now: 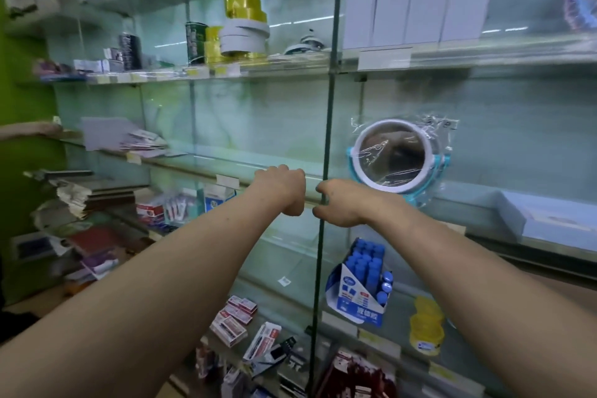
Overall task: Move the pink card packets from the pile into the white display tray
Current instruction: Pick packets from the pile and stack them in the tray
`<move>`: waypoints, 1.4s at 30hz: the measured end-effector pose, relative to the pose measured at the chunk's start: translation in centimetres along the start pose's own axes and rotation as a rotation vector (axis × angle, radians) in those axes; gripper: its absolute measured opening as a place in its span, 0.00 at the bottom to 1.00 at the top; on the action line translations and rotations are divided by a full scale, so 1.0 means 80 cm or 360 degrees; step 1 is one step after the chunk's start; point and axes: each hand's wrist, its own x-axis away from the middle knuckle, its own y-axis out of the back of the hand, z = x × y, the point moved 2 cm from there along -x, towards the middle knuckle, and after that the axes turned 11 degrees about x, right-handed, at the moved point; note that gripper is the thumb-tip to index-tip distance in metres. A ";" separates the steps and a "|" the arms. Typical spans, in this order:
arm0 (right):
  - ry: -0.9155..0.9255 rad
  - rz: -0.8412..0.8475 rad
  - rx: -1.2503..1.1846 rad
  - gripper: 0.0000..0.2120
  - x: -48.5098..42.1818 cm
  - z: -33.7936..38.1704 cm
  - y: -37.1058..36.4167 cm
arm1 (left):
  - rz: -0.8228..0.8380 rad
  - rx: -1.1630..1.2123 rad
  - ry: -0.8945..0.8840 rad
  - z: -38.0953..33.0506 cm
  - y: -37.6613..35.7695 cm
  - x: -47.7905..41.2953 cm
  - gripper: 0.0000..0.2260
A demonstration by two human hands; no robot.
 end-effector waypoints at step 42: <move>-0.0032 -0.0064 -0.0027 0.09 -0.423 0.068 -0.033 | -0.0042 -0.0094 0.0120 0.228 -0.079 -0.358 0.22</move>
